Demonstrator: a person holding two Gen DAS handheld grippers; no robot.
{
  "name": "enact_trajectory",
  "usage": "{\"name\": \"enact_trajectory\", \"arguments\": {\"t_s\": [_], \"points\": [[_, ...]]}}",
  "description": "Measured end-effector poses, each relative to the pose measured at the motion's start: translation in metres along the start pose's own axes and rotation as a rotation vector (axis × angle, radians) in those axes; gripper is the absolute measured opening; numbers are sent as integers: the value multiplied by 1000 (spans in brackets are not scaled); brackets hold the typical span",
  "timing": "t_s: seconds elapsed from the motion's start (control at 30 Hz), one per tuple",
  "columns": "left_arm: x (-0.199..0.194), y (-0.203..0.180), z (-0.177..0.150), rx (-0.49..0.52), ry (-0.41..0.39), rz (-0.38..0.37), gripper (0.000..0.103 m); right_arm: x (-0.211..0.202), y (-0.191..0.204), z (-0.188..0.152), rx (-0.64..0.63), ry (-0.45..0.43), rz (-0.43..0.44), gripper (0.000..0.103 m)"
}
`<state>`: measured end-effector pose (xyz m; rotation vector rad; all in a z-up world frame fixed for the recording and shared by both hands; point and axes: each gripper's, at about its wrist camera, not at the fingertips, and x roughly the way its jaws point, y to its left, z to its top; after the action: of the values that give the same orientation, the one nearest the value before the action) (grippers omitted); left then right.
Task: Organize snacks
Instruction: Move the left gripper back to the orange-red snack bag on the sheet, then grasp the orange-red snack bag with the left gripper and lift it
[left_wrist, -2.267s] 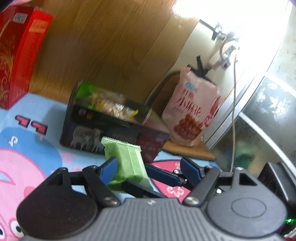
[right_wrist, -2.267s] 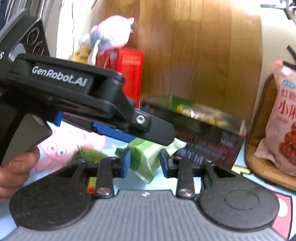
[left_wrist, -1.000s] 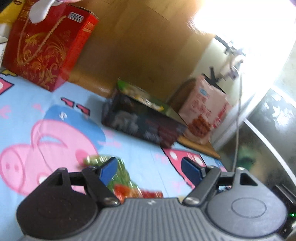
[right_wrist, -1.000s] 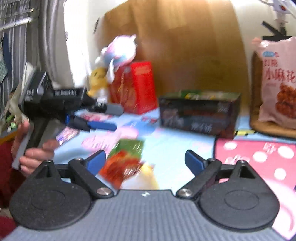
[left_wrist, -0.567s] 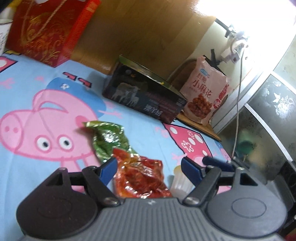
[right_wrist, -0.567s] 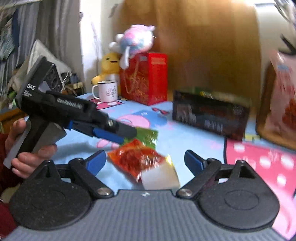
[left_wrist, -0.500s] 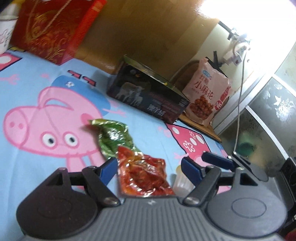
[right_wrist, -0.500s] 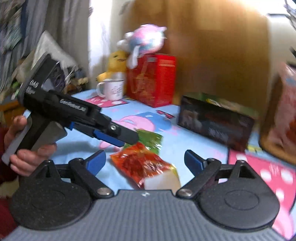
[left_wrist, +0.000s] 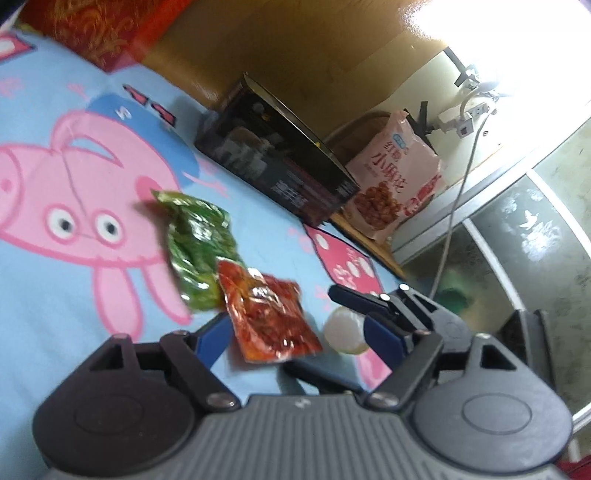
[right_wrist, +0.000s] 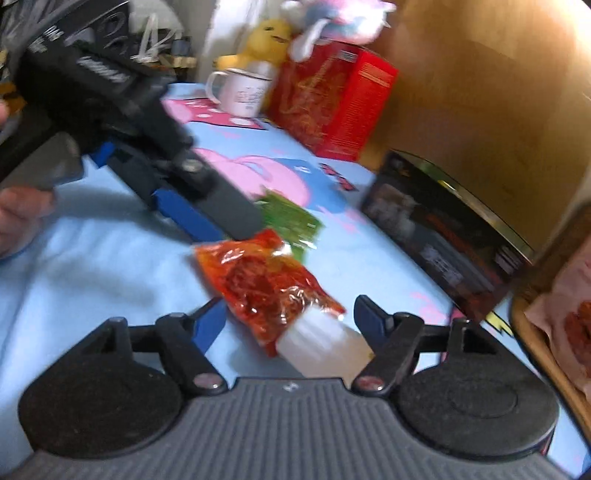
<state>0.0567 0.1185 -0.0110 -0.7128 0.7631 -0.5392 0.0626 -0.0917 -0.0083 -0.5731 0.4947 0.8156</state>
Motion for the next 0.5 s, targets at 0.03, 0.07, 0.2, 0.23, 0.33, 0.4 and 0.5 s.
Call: {"name": "enact_trajectory", "arguments": {"t_s": [0.03,0.07,0.2,0.23,0.33,0.4,0.5], "points": [[3,-1,0,-3,8,-10,74,0,-4,-2,19,2,-9,78],[7,-2,0,-3,16,-11,72,0,-7,-5,39,3,-15,78],[22,-10,4,17,38,4,64,1,-20,-13,164,-1,29,75],[24,-12,5,20,38,4,63,0,-20,-16,187,-4,37,75],[30,-16,11,39,16,31,51,-2,-23,-22,237,-23,52,75],[33,-14,16,30,10,47,40,0,-25,-22,249,-26,60,76],[40,-8,22,7,8,75,17,1,-26,-22,256,-29,60,78]]}}
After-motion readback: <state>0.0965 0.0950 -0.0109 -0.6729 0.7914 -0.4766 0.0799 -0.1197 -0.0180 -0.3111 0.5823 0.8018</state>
